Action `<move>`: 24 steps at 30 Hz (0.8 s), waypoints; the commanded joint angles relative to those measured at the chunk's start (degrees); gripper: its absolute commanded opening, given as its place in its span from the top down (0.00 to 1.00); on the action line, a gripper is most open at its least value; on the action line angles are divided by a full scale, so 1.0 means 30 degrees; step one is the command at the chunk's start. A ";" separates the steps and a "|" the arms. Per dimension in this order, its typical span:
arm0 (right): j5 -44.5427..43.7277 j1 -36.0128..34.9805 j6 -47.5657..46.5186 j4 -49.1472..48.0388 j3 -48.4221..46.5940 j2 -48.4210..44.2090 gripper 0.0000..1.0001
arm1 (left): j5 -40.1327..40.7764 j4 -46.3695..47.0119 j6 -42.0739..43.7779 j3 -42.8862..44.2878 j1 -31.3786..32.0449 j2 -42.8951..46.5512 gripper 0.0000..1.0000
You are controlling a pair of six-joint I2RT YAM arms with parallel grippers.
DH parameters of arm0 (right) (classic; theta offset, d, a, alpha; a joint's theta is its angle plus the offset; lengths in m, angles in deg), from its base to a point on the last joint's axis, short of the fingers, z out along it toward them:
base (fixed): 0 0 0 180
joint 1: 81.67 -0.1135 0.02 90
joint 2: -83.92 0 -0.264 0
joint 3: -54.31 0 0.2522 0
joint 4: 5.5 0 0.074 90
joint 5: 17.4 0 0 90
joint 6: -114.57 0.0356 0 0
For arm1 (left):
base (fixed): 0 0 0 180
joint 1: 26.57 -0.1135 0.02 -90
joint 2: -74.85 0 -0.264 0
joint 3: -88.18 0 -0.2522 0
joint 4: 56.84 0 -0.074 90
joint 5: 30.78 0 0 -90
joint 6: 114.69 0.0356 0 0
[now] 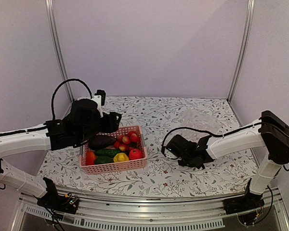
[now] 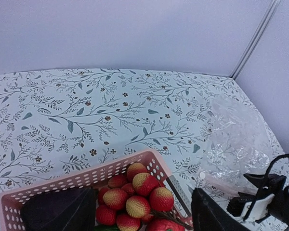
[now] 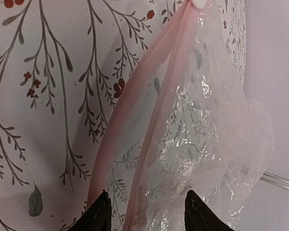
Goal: Place the food in the zip-top bag and seal the zipper
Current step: Pick up the zipper food storage bag from the center of the board, then adjust the zipper food storage bag.
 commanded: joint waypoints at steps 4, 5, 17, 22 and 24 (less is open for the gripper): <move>-0.1269 0.2119 -0.1656 -0.2763 -0.0718 -0.0601 0.85 | -0.0056 0.0896 -0.0369 0.1347 0.0697 -0.1687 0.33; -0.0933 0.2579 -0.1785 -0.2808 -0.1085 -0.0775 0.90 | 0.0139 0.0998 -0.0708 0.1491 0.0777 -0.1934 0.33; 0.6685 0.6812 0.1728 -0.1748 -0.4530 -0.3782 1.00 | 0.0857 0.5570 -0.3344 0.5307 0.2669 -0.8323 0.34; 0.8328 0.6828 0.3432 -0.1061 -0.5184 -0.3889 1.00 | -0.0313 0.6287 -0.4131 0.8377 0.3212 -1.1988 0.33; 0.8621 0.6813 0.3929 -0.0889 -0.5296 -0.3714 1.00 | -0.0773 0.6696 -0.4466 0.9080 0.3290 -1.2837 0.33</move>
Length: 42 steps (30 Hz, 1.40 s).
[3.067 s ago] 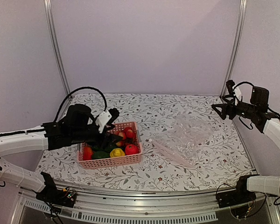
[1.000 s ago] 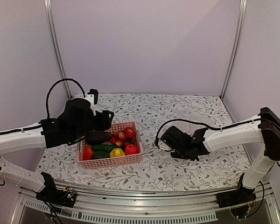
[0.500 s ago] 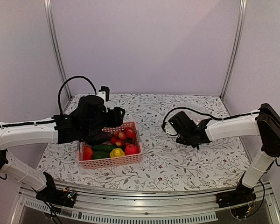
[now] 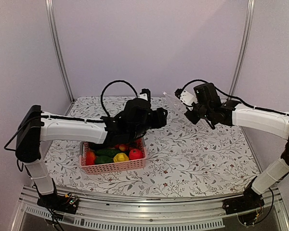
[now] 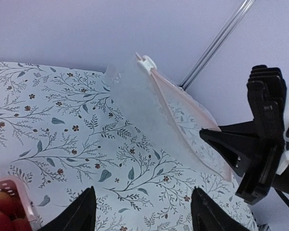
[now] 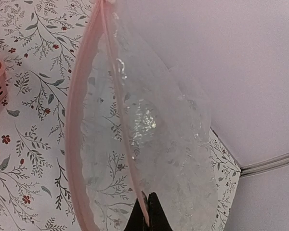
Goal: Place the food in the zip-top bag and seal the zipper
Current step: Adjust the zipper food storage bag.
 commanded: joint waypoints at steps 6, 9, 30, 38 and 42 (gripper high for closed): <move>0.2914 -0.0041 0.2651 0.1035 -0.0327 -0.0009 1.00 | -0.1257 0.2163 -0.2158 0.2359 0.0392 -0.3077 0.33; 0.3372 -0.0043 0.2887 0.1193 -0.0272 -0.0056 1.00 | -0.1441 0.2716 -0.2488 0.3064 0.0300 -0.3910 0.33; -0.0784 0.0393 0.1468 0.0364 -0.0927 -0.1191 1.00 | -0.2292 0.1620 -0.4812 0.6390 -0.0616 -0.7540 1.00; -0.1864 0.1154 0.0901 0.0318 -0.1413 -0.1748 1.00 | -0.2404 0.1334 -0.3954 0.6996 -0.0621 -0.7924 1.00; -0.1348 0.1215 0.0982 0.0305 -0.0884 -0.1966 1.00 | -0.3723 0.2510 -0.1890 0.7469 -0.0604 -0.8122 0.91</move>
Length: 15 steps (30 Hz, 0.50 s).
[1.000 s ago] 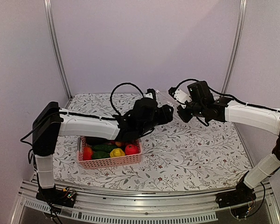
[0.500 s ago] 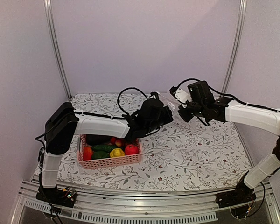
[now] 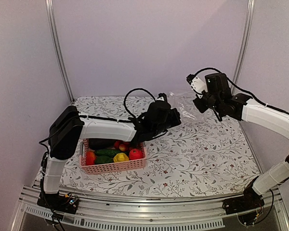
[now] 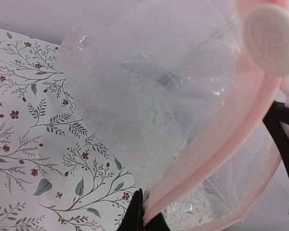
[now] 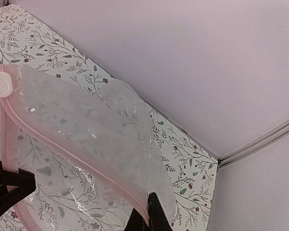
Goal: Place the food in the zip-top bag and seal the zipper
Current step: Adjust the zipper food storage bag.
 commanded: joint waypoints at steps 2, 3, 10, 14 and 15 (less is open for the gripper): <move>0.0016 0.0315 -0.0045 -0.0170 0.0344 -0.0280 1.00 | -0.2761 0.1835 0.3860 0.0871 -0.0119 -0.0392 0.63; 0.0136 0.0506 0.0031 -0.0177 0.0369 -0.0194 1.00 | -0.3478 0.2312 0.4622 0.0869 -0.0068 -0.0155 0.53; 0.1890 0.2534 0.0712 -0.0169 0.0044 0.0054 1.00 | -0.5539 0.1197 0.8704 -0.2851 0.1035 0.4717 0.20; 0.2545 0.3705 0.0784 -0.0625 0.0496 0.0039 1.00 | -0.5404 -0.0824 0.9419 -0.6767 0.1264 0.8361 0.19; 0.2613 0.4076 0.0743 -0.0777 0.0480 0.0039 1.00 | -0.5185 -0.1723 0.9598 -0.7542 0.1281 0.9186 0.20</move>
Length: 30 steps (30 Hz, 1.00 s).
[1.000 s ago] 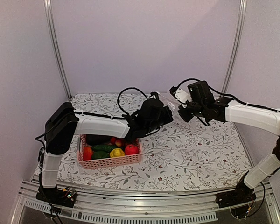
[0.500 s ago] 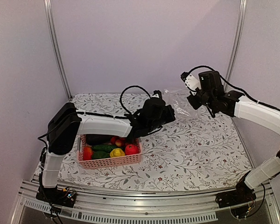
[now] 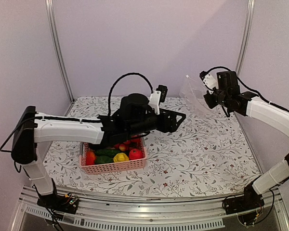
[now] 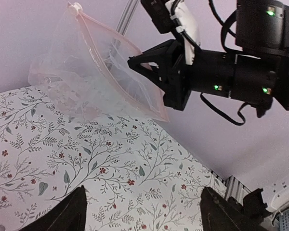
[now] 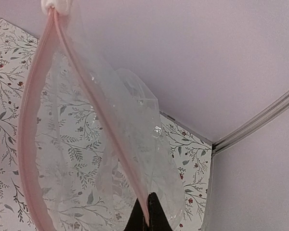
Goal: Place the food in the zip-top bag and seal the zipper
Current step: Adjust the zipper food storage bag, then adjust the bin at the corner of the board.
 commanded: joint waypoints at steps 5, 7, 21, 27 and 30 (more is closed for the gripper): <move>0.1324 0.3228 0.0051 -0.0753 -0.0455 -0.0298 1.00 | 0.0282 -0.9745 0.3930 -0.4528 0.0328 0.6083 0.27; 0.1129 0.3503 -0.0519 -0.0785 -0.0624 -0.0689 1.00 | 0.0601 -1.2189 0.4677 -0.4940 0.0321 0.6868 0.32; 0.9299 0.2914 -0.0520 -0.1448 0.4269 -0.2435 1.00 | 0.2464 -2.2190 0.4230 -0.4343 0.0202 0.6424 0.39; 1.0391 0.2536 -0.0286 -0.1393 0.4753 -0.2546 1.00 | 0.3817 -2.3555 0.4791 -0.4605 0.0151 0.5677 0.35; 1.0589 0.2541 -0.0319 -0.1367 0.4969 -0.2546 1.00 | 0.3732 -2.3693 0.5298 -0.4709 -0.0091 0.5286 0.39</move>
